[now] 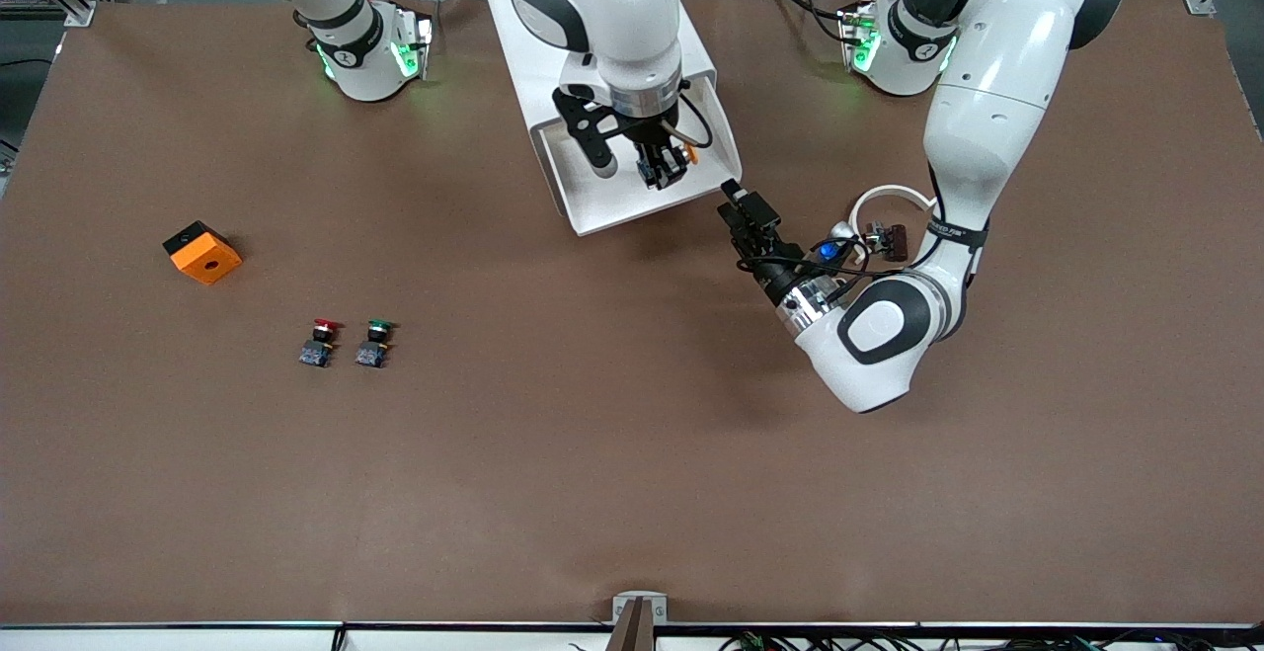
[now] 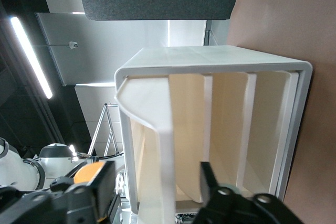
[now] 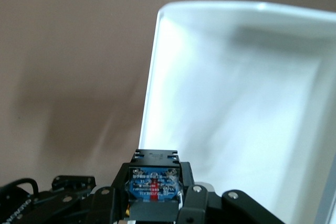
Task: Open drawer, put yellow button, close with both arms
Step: 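Carry the yellow button over the open drawer with the right gripper, then lower the button into the drawer while the left gripper releases the drawer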
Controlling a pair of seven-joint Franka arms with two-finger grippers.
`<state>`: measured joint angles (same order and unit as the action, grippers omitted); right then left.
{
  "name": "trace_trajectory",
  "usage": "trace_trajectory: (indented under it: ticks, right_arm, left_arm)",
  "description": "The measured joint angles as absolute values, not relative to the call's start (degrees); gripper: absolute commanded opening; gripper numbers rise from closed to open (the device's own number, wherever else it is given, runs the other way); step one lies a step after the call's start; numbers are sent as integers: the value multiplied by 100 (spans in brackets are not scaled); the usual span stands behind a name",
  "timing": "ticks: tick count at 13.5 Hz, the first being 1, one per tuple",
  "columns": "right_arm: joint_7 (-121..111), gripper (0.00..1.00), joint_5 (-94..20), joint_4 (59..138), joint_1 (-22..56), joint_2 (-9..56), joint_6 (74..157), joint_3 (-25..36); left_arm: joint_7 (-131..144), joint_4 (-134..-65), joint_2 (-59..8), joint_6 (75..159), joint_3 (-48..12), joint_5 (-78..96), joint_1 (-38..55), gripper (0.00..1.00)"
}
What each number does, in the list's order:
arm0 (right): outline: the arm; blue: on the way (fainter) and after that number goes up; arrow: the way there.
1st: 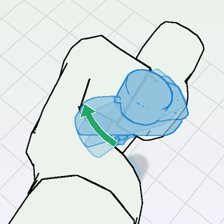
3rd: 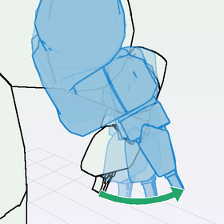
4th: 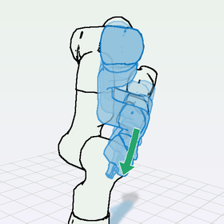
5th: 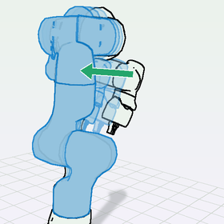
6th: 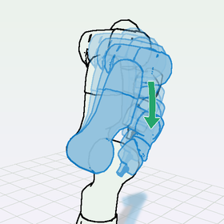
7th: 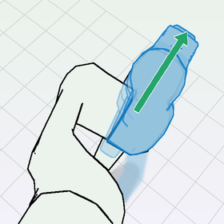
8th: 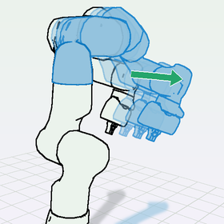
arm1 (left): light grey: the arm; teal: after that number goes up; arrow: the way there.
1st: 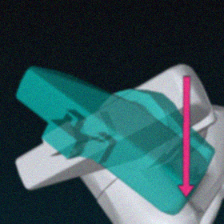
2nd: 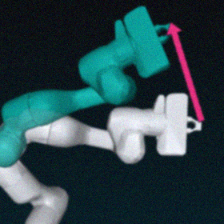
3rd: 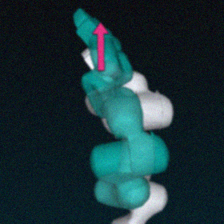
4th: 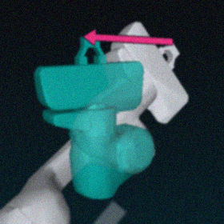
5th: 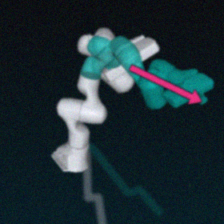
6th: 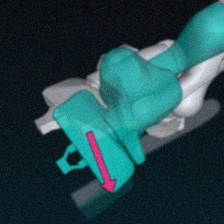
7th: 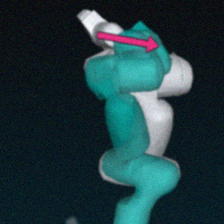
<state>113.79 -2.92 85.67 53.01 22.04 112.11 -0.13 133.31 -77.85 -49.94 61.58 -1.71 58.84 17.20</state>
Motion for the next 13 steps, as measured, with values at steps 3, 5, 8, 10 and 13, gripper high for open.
trace_trajectory:
  ticks: [3, 5, 8, 10, 13]
  right_arm:
    - [11412, 0, -245, 8492, 5425, 2256, 11180, -10]
    - [11415, 0, -129, 8476, 5454, 2257, 11149, -9]
    - [11140, 0, -66, 8467, 5456, 2263, 10994, -8]
    - [10846, 0, -66, 8468, 5456, 2273, 10836, -7]
    - [10706, 0, -65, 8468, 5492, 2296, 10801, -7]
  left_arm:
    - [13324, -7785, -4978, 6157, -183, 5884, 1730, 100]
    - [13265, -7732, -4961, 6157, -221, 5884, 1721, 100]
    - [12828, -7357, -4921, 6152, -247, 5859, 1717, 100]
    - [11941, -7167, -4832, 6123, -257, 5523, 1718, 100]
    - [10176, -7032, -4568, 6104, -266, 4607, 1724, 100]
